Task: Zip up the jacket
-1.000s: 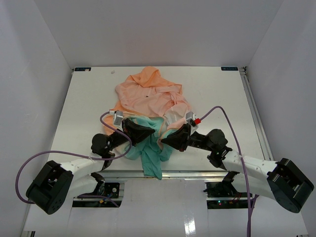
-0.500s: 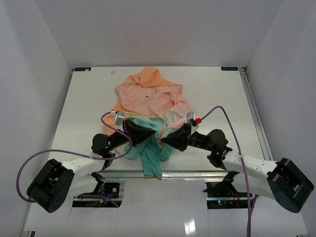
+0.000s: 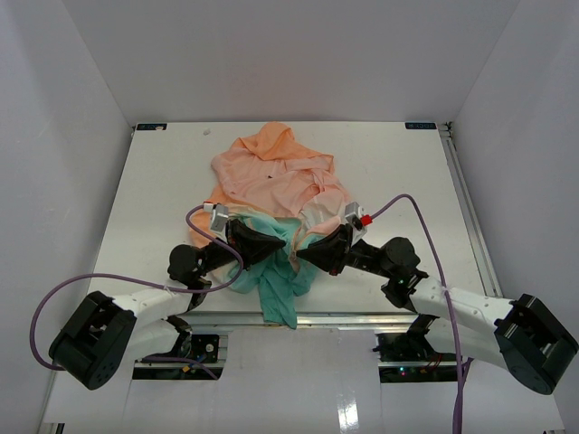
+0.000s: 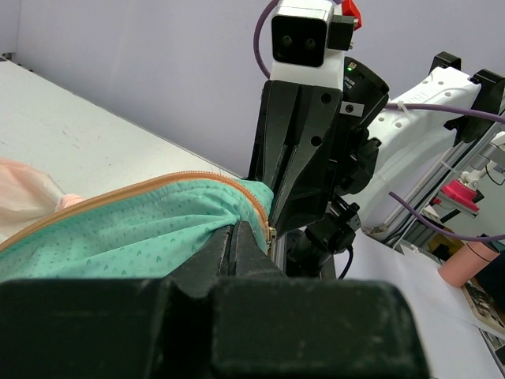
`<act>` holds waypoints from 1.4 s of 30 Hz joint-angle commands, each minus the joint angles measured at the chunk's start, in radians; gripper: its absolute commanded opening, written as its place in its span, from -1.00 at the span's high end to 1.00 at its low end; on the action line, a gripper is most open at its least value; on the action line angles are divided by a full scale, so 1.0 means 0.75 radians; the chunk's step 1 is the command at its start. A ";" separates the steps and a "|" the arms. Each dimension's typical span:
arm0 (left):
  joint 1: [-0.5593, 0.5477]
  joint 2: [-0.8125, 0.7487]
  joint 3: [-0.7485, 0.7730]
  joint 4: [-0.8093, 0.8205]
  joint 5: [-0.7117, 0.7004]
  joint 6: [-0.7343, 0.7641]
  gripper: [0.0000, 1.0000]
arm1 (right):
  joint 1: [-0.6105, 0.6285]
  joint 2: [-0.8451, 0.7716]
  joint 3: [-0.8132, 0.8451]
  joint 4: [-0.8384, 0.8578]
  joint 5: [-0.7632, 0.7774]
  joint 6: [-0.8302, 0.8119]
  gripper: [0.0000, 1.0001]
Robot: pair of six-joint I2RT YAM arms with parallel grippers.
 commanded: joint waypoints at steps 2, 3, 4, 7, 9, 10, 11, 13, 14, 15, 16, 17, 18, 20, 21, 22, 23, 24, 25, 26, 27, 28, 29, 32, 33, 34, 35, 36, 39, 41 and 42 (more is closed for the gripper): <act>-0.007 -0.039 0.008 -0.037 0.010 0.045 1.00 | 0.010 -0.048 0.039 -0.008 0.059 -0.002 0.85; -0.008 -0.046 0.009 -0.052 -0.002 0.056 1.00 | 0.010 -0.051 0.038 -0.011 0.058 0.000 0.84; -0.009 -0.057 0.011 -0.070 -0.007 0.063 1.00 | 0.010 -0.053 0.039 -0.021 0.058 0.000 0.84; -0.011 -0.071 0.016 -0.116 -0.018 0.097 1.00 | 0.012 -0.051 0.039 -0.030 0.060 0.003 0.85; -0.015 -0.075 0.019 -0.121 -0.016 0.104 1.00 | 0.012 -0.045 0.041 -0.028 0.060 0.008 0.84; -0.017 -0.071 0.024 -0.123 -0.010 0.107 1.00 | 0.013 -0.040 0.042 -0.029 0.060 0.009 0.84; -0.019 -0.068 0.029 -0.125 -0.003 0.110 1.00 | 0.014 -0.035 0.043 -0.030 0.060 0.010 0.84; -0.022 -0.060 0.040 -0.151 0.026 0.122 1.00 | 0.014 -0.031 0.049 -0.036 0.065 0.011 0.84; -0.023 -0.058 0.046 -0.162 0.037 0.130 1.00 | 0.014 -0.033 0.049 -0.045 0.070 0.009 0.84; -0.024 -0.057 0.050 -0.170 0.046 0.137 1.00 | 0.014 -0.040 0.047 -0.053 0.076 0.006 0.84; -0.024 -0.059 0.054 -0.178 0.055 0.145 1.00 | 0.014 -0.048 0.044 -0.060 0.084 0.004 0.85; -0.024 -0.061 0.056 -0.188 0.059 0.153 1.00 | 0.014 -0.056 0.043 -0.068 0.094 0.000 0.85; -0.024 -0.063 0.059 -0.200 0.062 0.160 1.00 | 0.014 -0.062 0.043 -0.079 0.104 -0.003 0.85; -0.026 -0.070 0.064 -0.225 0.064 0.174 1.00 | 0.016 -0.069 0.047 -0.113 0.122 -0.007 0.85; -0.026 -0.075 0.065 -0.238 0.061 0.184 1.00 | 0.016 -0.075 0.052 -0.129 0.129 -0.010 0.85; -0.026 -0.079 0.066 -0.248 0.057 0.194 1.00 | 0.016 -0.081 0.056 -0.144 0.136 -0.013 0.84; -0.026 -0.086 0.064 -0.252 0.054 0.199 1.00 | 0.015 -0.088 0.058 -0.162 0.146 -0.013 0.84; -0.026 -0.094 0.063 -0.264 0.049 0.205 1.00 | 0.015 -0.094 0.059 -0.187 0.161 -0.015 0.84; -0.026 -0.103 0.062 -0.276 0.045 0.212 1.00 | 0.016 -0.102 0.060 -0.209 0.175 -0.017 0.84; -0.026 -0.115 0.064 -0.288 0.040 0.219 1.00 | 0.014 -0.113 0.059 -0.219 0.179 -0.021 0.84; -0.027 -0.122 0.065 -0.309 0.028 0.233 1.00 | 0.015 -0.119 0.057 -0.228 0.185 -0.023 0.84; -0.028 -0.129 0.066 -0.330 0.017 0.248 1.00 | 0.016 -0.126 0.056 -0.236 0.191 -0.025 0.85; -0.029 -0.137 0.068 -0.347 0.008 0.261 1.00 | 0.015 -0.133 0.057 -0.247 0.191 -0.028 0.85; -0.034 -0.150 0.075 -0.375 0.001 0.280 1.00 | 0.016 -0.149 0.064 -0.280 0.192 -0.037 0.85; -0.037 -0.149 0.079 -0.388 0.002 0.288 1.00 | 0.016 -0.149 0.073 -0.293 0.190 -0.047 0.85; -0.040 -0.143 0.086 -0.401 0.005 0.294 1.00 | 0.016 -0.147 0.079 -0.303 0.187 -0.052 0.85; -0.043 -0.135 0.094 -0.415 0.008 0.300 1.00 | 0.015 -0.144 0.084 -0.312 0.184 -0.053 0.85; -0.045 -0.126 0.103 -0.429 0.012 0.306 1.00 | 0.014 -0.141 0.089 -0.321 0.181 -0.053 0.85; -0.051 -0.114 0.122 -0.476 0.005 0.333 1.00 | 0.016 -0.141 0.095 -0.330 0.175 -0.057 0.84; -0.059 -0.120 0.128 -0.506 -0.004 0.351 1.00 | 0.016 -0.145 0.101 -0.345 0.175 -0.071 0.85; -0.061 -0.122 0.131 -0.523 -0.006 0.363 1.00 | 0.015 -0.145 0.107 -0.359 0.178 -0.077 0.85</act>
